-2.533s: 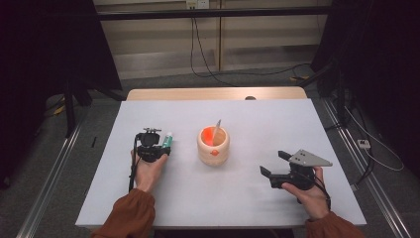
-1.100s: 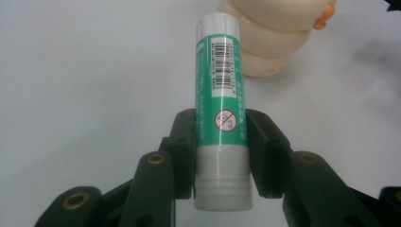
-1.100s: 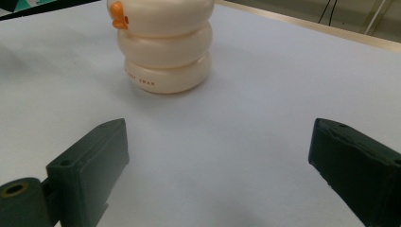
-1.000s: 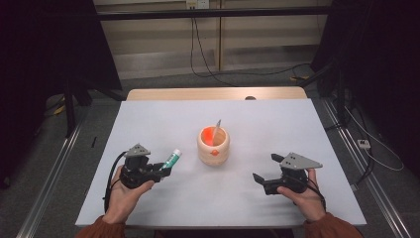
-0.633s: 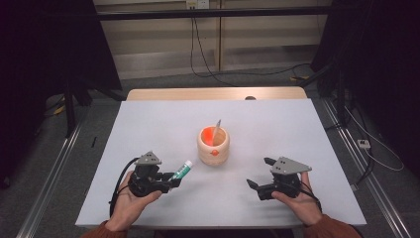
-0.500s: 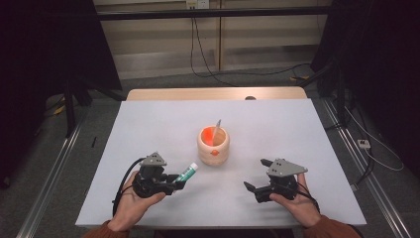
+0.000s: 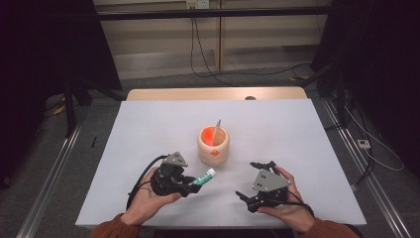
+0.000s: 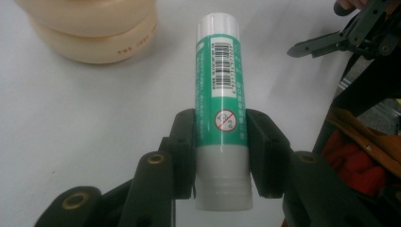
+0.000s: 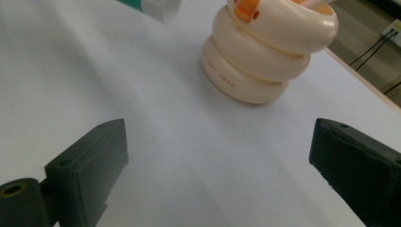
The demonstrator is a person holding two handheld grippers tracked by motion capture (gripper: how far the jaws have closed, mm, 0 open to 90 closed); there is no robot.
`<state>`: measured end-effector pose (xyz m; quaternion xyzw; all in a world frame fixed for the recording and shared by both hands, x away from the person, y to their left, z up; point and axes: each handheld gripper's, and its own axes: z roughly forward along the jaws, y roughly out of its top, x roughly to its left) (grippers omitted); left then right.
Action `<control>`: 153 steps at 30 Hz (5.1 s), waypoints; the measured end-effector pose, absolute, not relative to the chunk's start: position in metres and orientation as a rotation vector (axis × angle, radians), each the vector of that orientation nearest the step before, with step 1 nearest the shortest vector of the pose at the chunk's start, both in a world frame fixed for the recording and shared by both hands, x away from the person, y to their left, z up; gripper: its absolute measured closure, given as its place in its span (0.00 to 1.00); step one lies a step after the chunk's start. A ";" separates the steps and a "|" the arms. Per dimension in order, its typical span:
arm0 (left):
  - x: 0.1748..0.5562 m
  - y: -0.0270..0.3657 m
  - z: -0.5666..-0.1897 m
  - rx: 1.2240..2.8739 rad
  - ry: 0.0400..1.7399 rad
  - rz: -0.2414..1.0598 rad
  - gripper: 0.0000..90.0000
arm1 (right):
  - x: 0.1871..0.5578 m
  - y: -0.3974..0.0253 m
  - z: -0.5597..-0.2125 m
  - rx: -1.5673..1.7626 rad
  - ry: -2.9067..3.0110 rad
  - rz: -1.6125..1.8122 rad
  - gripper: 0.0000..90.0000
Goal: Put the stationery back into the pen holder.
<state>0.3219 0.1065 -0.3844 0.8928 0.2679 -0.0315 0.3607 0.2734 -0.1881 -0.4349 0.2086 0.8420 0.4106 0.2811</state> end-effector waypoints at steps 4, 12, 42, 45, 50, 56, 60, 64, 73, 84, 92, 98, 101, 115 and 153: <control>0.322 0.097 -0.383 2.328 0.650 -0.112 0.73 | 0.270 -0.180 -0.433 0.475 2.255 1.053 0.08; 0.330 0.078 -0.381 2.374 0.619 -0.132 0.73 | 0.269 -0.164 -0.429 0.308 2.242 0.945 0.15; 0.343 0.051 -0.381 2.444 0.596 -0.179 0.73 | 0.256 -0.128 -0.435 -0.075 2.063 0.650 0.45; 0.343 0.050 -0.382 2.453 0.581 -0.183 0.73 | 0.254 -0.126 -0.437 -0.111 2.040 0.632 0.49; 0.343 0.049 -0.382 2.454 0.576 -0.190 0.73 | 0.253 -0.122 -0.440 -0.172 2.035 0.593 0.60; 0.343 0.049 -0.384 2.455 0.571 -0.191 0.73 | 0.252 -0.121 -0.441 -0.211 2.023 0.565 0.70; 0.343 0.049 -0.383 2.444 0.570 -0.195 0.73 | 0.251 -0.121 -0.442 -0.235 2.015 0.557 0.73; 0.343 0.050 -0.383 2.414 0.563 -0.192 0.73 | 0.251 -0.122 -0.443 -0.225 2.009 0.560 0.74; 0.343 0.058 -0.382 2.369 0.573 -0.140 0.57 | 0.252 -0.125 -0.441 -0.188 2.060 0.601 0.74; 0.340 0.078 -0.384 2.280 0.588 -0.034 0.21 | 0.269 -0.145 -0.436 0.036 2.133 0.711 0.74; 0.339 0.088 -0.388 2.247 0.607 0.053 0.09 | 0.279 -0.158 -0.431 0.213 2.177 0.818 0.74; 0.340 0.097 -0.393 2.182 0.677 0.135 0.06 | 0.285 -0.166 -0.428 0.352 2.199 0.898 0.74; 0.339 0.102 -0.396 2.179 0.692 0.164 0.06 | 0.288 -0.171 -0.426 0.427 2.201 0.955 0.74; 0.334 0.130 -0.407 2.095 0.742 0.289 0.07 | 0.298 -0.183 -0.420 0.635 2.195 1.201 0.74; 0.317 0.198 -0.437 1.934 0.874 0.304 0.07 | 0.347 -0.190 -0.393 0.941 2.100 1.511 0.74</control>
